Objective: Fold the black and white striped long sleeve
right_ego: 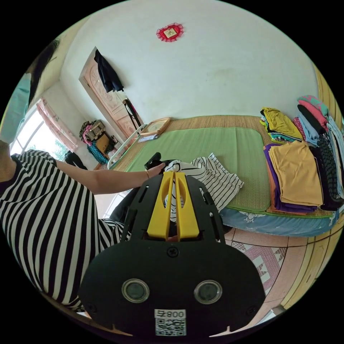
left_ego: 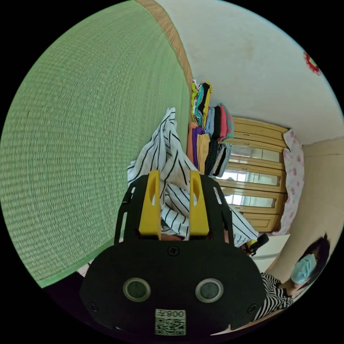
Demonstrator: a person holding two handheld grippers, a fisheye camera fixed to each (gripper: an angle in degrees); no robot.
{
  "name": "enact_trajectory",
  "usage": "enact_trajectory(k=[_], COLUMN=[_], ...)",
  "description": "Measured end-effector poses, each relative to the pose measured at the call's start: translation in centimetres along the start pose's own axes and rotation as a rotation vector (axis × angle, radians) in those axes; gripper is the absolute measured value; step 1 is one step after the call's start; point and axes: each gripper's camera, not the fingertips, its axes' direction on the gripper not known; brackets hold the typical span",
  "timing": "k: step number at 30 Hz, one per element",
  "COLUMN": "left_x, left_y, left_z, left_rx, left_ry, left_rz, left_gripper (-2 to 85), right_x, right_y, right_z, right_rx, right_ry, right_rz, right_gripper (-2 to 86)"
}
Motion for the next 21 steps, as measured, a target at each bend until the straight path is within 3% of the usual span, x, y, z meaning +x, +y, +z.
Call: enact_trajectory(k=[8, 14, 21], left_x=[1.4, 3.4, 10.2], left_y=[2.0, 7.4, 17.4], left_z=[-1.0, -7.9, -20.3], left_rx=[-0.073, 0.055, 0.235], left_ry=[-0.092, 0.108, 0.248], left_rz=[0.023, 0.132, 0.472], left_gripper=[3.0, 1.7, 1.5], right_x=[3.3, 5.7, 5.6], right_y=[1.5, 2.7, 3.3], right_z=[-1.9, -5.7, -11.9], right_rx=[0.006, 0.092, 0.3], right_ry=[-0.02, 0.001, -0.006], right_rz=[0.02, 0.026, -0.024], right_gripper=[0.2, 0.3, 0.3])
